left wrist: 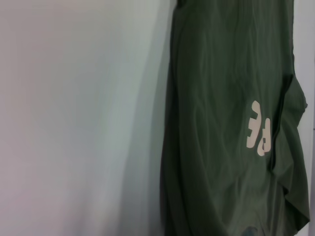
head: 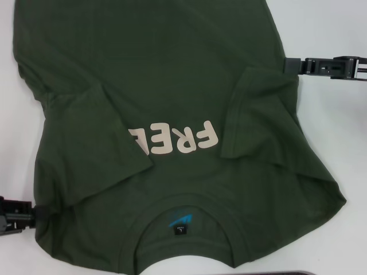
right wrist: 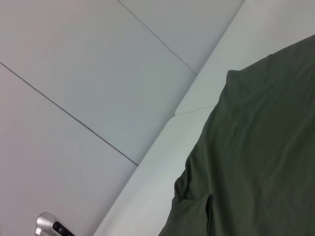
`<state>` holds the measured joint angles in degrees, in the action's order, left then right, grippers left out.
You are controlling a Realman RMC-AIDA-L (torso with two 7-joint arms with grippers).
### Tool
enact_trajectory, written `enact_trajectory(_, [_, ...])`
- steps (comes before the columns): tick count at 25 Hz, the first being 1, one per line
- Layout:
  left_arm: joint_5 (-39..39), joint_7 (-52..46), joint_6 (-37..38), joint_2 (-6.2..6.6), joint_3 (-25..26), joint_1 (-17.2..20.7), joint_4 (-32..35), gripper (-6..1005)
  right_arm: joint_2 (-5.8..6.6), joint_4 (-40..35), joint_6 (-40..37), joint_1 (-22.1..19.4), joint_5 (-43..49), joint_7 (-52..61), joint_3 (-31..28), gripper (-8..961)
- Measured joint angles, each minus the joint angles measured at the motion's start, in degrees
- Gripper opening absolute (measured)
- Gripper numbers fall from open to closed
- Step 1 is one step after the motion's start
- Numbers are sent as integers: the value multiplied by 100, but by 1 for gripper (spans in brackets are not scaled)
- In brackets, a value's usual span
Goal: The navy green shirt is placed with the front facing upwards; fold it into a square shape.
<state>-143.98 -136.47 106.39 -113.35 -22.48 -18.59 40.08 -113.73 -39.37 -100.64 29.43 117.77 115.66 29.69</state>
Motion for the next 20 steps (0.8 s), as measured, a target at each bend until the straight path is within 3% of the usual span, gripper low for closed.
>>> enact_trajectory(9, [-217, -86, -108, 15, -2, 25, 27, 57, 0, 0, -3, 1, -9, 2, 0, 849])
enact_trajectory(16, [-230, -34, 27, 32, -1, 22, 28, 52, 17, 0, 0, 0, -8, 84, -7, 849])
enact_trajectory(20, [-229, 41, 101, 44, 8, 22, 31, 49, 125, -22, -2, -44, 42, 283, 21, 849])
